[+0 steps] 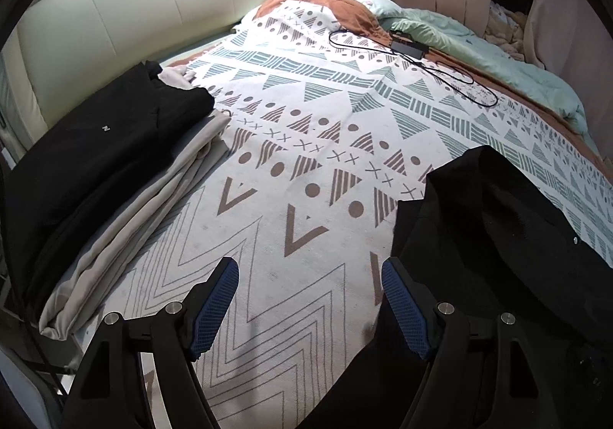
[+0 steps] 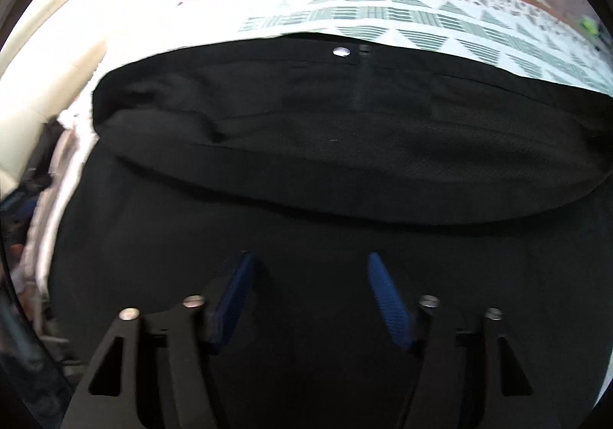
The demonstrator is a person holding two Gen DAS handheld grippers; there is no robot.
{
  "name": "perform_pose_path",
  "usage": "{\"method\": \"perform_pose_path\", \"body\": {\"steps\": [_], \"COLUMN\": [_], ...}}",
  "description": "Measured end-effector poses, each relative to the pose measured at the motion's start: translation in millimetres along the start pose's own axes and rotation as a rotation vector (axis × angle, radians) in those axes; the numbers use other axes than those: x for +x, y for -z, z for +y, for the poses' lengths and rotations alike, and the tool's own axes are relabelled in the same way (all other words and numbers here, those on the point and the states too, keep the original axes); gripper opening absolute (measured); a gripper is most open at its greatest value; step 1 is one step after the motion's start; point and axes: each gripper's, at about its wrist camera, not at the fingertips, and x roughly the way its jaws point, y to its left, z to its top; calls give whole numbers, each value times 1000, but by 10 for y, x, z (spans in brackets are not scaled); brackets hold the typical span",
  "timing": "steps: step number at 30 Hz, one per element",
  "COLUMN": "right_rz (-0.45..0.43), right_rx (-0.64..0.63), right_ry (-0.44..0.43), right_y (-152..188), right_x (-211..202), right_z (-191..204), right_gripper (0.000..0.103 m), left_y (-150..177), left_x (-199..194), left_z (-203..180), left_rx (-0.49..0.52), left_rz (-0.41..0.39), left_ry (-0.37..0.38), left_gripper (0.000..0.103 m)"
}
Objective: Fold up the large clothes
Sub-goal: 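Press the folded hem flat with the right tool while the left tool moves to the jacket edge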
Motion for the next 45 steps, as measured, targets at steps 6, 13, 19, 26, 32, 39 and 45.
{"method": "perform_pose_path", "body": {"steps": [6, 13, 19, 26, 32, 39, 45], "right_rz": [-37, -40, -42, -56, -77, -120, -110], "right_rx": [51, 104, 90, 122, 149, 136, 141], "right_ry": [55, 70, 88, 72, 16, -61, -86], "right_y": [-234, -631, -918, -1175, -1168, -998, -716], "right_x": [72, 237, 383, 499, 378, 76, -45], "right_z": [-73, -253, -285, -416, -504, -454, -455], "right_gripper": [44, 37, 37, 32, 30, 30, 31], "left_y": [-23, -43, -51, -49, -33, 10, 148], "left_x": [15, 87, 115, 103, 84, 17, -68], "left_z": [28, 173, 164, 54, -47, -80, 9], "left_rx": [-4, -56, -49, -15, -2, -17, -77], "left_rz": [4, 28, 33, 31, 37, 29, 18], "left_ry": [28, 44, 36, 10, 0, -5, 15], "left_gripper": [78, 78, 78, 78, 78, 78, 78]}}
